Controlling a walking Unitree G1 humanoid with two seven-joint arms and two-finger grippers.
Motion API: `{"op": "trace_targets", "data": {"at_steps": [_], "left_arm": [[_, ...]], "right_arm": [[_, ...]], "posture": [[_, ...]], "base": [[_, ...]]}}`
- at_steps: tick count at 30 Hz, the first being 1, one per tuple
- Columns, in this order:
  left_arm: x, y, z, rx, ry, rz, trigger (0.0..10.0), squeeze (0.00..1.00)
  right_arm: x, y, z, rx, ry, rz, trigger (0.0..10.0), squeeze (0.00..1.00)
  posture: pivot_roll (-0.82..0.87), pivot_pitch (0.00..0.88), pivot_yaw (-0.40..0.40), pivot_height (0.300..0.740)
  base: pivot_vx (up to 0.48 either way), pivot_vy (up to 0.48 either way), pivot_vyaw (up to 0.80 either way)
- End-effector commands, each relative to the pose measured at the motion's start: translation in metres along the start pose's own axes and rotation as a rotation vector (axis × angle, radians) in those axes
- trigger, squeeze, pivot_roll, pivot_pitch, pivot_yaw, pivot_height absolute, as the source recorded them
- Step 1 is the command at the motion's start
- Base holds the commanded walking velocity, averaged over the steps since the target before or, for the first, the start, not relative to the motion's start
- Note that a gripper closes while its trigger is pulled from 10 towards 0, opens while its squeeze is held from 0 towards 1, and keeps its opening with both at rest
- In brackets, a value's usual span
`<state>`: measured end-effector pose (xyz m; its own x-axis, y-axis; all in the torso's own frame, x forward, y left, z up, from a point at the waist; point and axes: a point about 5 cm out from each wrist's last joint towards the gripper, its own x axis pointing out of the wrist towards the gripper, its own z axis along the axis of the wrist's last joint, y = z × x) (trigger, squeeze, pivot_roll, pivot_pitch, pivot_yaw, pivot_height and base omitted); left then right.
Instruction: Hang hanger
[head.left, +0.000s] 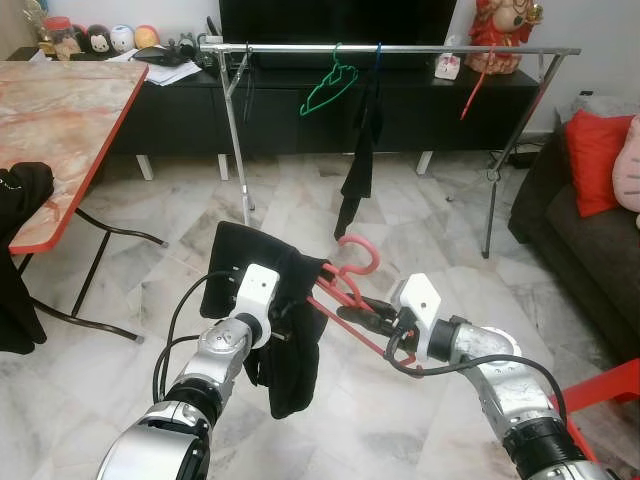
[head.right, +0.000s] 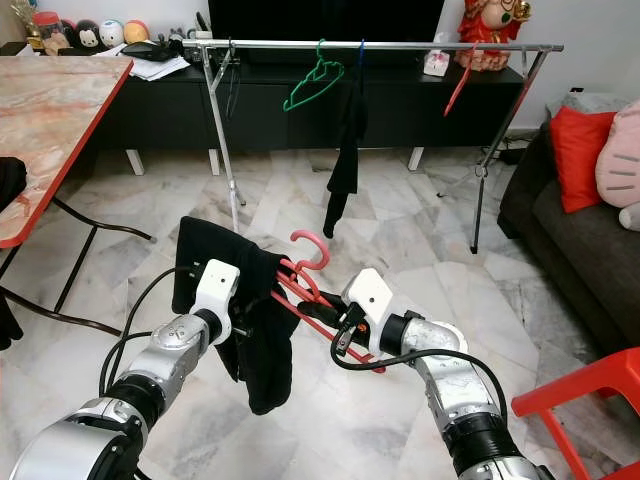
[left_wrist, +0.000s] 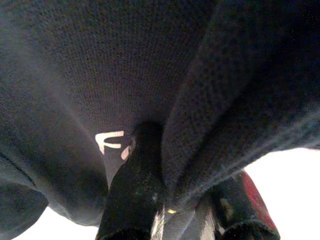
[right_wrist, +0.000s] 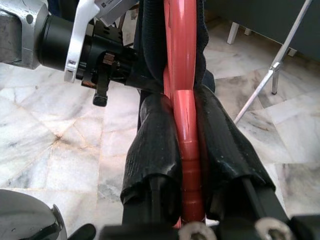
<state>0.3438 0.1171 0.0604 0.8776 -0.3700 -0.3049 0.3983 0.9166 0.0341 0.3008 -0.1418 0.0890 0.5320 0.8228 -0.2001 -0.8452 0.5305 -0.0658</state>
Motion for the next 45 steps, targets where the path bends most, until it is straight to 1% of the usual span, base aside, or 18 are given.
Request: {"op": "trace_targets", "data": {"at_steps": [1, 7, 12, 14, 16, 17, 18, 20, 22, 30, 31, 32, 33, 34, 37, 39, 43, 45], "left_arm": [[0.002, 0.001, 0.005, -0.017, -0.016, 0.003, 0.0, 0.0], [0.0, 0.008, 0.006, -0.021, -0.029, 0.045, 0.0, 0.0], [-0.001, 0.016, 0.009, -0.026, -0.048, 0.113, 0.0, 0.0], [-0.002, 0.02, 0.01, -0.032, -0.057, 0.148, 0.0, 0.0], [-0.003, 0.024, 0.011, -0.016, -0.063, 0.183, 0.0, 0.0], [-0.003, 0.024, 0.011, -0.016, -0.063, 0.183, 0.0, 0.0], [-0.004, 0.028, 0.013, -0.015, -0.072, 0.215, 0.0, 0.0], [-0.005, 0.029, 0.013, -0.016, -0.076, 0.224, 0.0, 0.0], [-0.005, 0.031, 0.014, -0.015, -0.082, 0.239, 0.0, 0.0], [-0.007, 0.032, 0.011, -0.009, -0.076, 0.249, 0.0, 0.0], [-0.007, 0.032, 0.01, -0.004, -0.072, 0.247, 0.0, 0.0], [-0.007, 0.032, 0.01, -0.004, -0.072, 0.247, 0.0, 0.0], [-0.007, 0.032, 0.009, 0.0, -0.068, 0.244, 0.0, 0.0], [-0.008, 0.032, 0.007, 0.006, -0.064, 0.235, 0.0, 0.0], [-0.008, 0.032, 0.006, 0.009, -0.06, 0.229, 0.0, 0.0], [-0.009, 0.032, 0.004, 0.016, -0.056, 0.219, 0.0, 0.0], [-0.011, 0.034, 0.001, 0.016, -0.045, 0.236, 0.0, 0.0], [-0.012, 0.035, 0.0, 0.015, -0.041, 0.244, 0.0, 0.0]], "right_arm": [[-0.002, -0.002, 0.006, -0.03, -0.019, -0.004, 0.0, 0.0], [-0.001, -0.001, 0.004, -0.028, -0.015, -0.01, 0.0, 0.0], [-0.004, 0.0, -0.002, -0.037, 0.022, -0.004, 0.0, 0.0], [-0.006, 0.0, -0.007, -0.041, 0.059, -0.002, 0.0, 0.0], [-0.011, 0.0, -0.019, -0.057, 0.142, 0.005, 0.0, 0.0], [-0.011, 0.0, -0.019, -0.057, 0.142, 0.005, 0.0, 0.0], [-0.015, 0.002, -0.029, -0.061, 0.209, 0.014, 0.0, 0.0], [-0.016, 0.002, -0.032, -0.063, 0.226, 0.018, 0.0, 0.0], [-0.021, 0.003, -0.041, -0.059, 0.286, 0.021, 0.0, 0.0], [-0.029, 0.004, -0.059, -0.055, 0.384, 0.004, 0.0, 0.0], [-0.032, 0.004, -0.065, -0.067, 0.428, 0.0, 0.0, 0.0], [-0.032, 0.004, -0.065, -0.067, 0.428, 0.0, 0.0, 0.0], [-0.035, 0.004, -0.07, -0.077, 0.461, -0.002, 0.0, 0.0], [-0.04, 0.004, -0.077, -0.109, 0.522, -0.002, 0.0, 0.0], [-0.043, 0.004, -0.082, -0.133, 0.563, -0.001, 0.0, 0.0], [-0.052, 0.004, -0.091, -0.168, 0.641, 0.009, 0.0, 0.0], [-0.06, 0.009, -0.1, -0.178, 0.701, 0.045, 0.0, 0.0], [-0.061, 0.01, -0.102, -0.18, 0.707, 0.05, 0.0, 0.0]], "posture": [[-0.13, 0.0, -0.08, 0.74], [-0.13, 0.0, -0.076, 0.74], [-0.13, 0.0, -0.074, 0.74], [-0.13, 0.0, -0.074, 0.74], [-0.13, 0.0, -0.074, 0.74], [-0.13, 0.0, -0.074, 0.74], [-0.13, 0.0, -0.077, 0.74], [-0.13, 0.0, -0.077, 0.74], [-0.13, 0.0, -0.076, 0.74], [-0.12, 0.0, -0.075, 0.74], [-0.12, 0.0, -0.073, 0.74], [-0.12, 0.0, -0.073, 0.74], [-0.12, 0.0, -0.073, 0.74], [-0.12, 0.0, -0.072, 0.74], [-0.12, 0.0, -0.072, 0.74], [-0.12, 0.0, -0.07, 0.74], [-0.12, 0.0, -0.068, 0.74], [-0.12, 0.0, -0.068, 0.74]], "base": [[0.0, 0.0, 0.0], [0.0, 0.0, 0.0], [0.0, 0.0, 0.0], [0.0, 0.0, 0.0], [0.0, 0.0, 0.0], [0.0, 0.0, 0.0], [0.0, 0.0, 0.0], [0.0, 0.0, 0.0], [0.0, 0.0, 0.0], [0.0, 0.0, 0.0], [0.0, 0.0, 0.0], [0.0, 0.0, 0.0], [0.0, 0.0, 0.0], [0.0, 0.0, 0.0], [0.0, 0.0, 0.0], [0.0, 0.0, 0.0], [0.0, 0.0, 0.0], [0.0, 0.0, 0.0]]}}
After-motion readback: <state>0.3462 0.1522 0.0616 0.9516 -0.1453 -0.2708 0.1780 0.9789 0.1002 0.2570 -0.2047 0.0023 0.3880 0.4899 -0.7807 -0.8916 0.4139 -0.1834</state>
